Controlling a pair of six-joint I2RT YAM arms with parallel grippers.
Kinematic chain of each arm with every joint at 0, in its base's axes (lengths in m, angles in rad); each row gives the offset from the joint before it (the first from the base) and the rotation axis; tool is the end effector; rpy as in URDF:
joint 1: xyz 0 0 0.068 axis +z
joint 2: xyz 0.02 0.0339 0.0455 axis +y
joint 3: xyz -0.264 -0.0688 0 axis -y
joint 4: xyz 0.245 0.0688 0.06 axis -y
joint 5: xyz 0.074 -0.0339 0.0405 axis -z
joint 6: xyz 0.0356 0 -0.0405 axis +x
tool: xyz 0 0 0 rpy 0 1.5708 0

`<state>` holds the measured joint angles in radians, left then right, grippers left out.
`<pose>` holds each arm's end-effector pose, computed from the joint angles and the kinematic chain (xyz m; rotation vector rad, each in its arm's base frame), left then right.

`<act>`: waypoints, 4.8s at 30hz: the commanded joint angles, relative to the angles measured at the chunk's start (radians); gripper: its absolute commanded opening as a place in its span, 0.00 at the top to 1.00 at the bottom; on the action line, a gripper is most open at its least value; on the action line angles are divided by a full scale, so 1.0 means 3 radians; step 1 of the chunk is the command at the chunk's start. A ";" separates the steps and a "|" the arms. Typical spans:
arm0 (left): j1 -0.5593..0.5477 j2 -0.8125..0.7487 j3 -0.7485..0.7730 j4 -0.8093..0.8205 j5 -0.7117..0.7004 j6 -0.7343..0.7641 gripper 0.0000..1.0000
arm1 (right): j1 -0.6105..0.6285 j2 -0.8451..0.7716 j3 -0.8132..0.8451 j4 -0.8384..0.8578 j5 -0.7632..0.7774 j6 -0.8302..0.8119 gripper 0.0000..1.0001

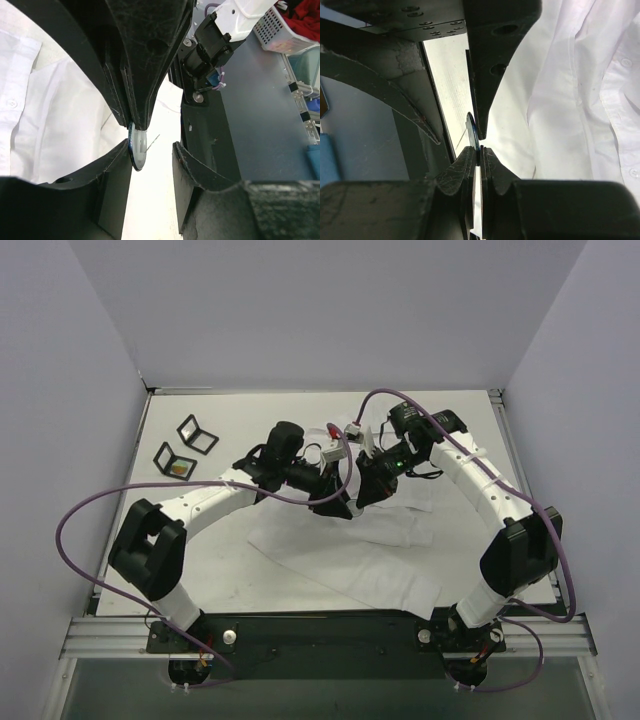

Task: Remove the brooch from the garment
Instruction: Close the brooch.

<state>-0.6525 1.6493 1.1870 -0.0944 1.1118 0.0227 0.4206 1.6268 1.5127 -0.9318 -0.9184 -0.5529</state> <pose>0.2690 -0.2457 0.2737 1.3284 1.6771 -1.5426 0.2924 0.1618 0.3261 -1.3719 1.9266 1.1151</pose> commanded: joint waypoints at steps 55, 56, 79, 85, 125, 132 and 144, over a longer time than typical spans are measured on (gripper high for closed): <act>-0.0300 -0.0093 0.0344 -0.0886 -0.0674 0.0788 0.93 | -0.0032 -0.0120 -0.0067 0.0196 0.0382 0.0069 1.00; -0.0295 -0.0093 0.0359 -0.0927 -0.0613 0.0824 0.93 | -0.0032 -0.0120 -0.0067 0.0191 0.0382 0.0074 1.00; -0.0412 -0.0149 0.0538 -0.1500 -0.0587 0.1341 0.83 | -0.0032 -0.0105 -0.0047 0.0222 0.0438 0.0130 1.00; -0.0417 -0.0149 0.0543 -0.1552 -0.0505 0.1387 0.68 | -0.0032 -0.0110 -0.0057 0.0227 0.0438 0.0135 1.00; 0.0089 -0.0185 -0.0244 0.0882 -0.0208 -0.0602 0.09 | -0.0144 -0.0197 -0.0077 0.0176 -0.0073 0.0079 1.00; 0.0028 -0.0098 -0.0219 0.0893 -0.0214 -0.0623 0.09 | -0.0144 -0.0187 -0.0057 0.0145 -0.0186 0.0064 1.00; 0.0027 -0.0073 -0.0239 0.1061 -0.0173 -0.0796 0.30 | -0.0144 -0.0182 -0.0057 0.0135 -0.0160 0.0059 1.00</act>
<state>-0.6426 1.6203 1.1076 0.1444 1.0306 -0.1825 0.3847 1.6062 1.4899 -0.8566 -0.9253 -0.5205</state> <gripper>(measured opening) 0.727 0.056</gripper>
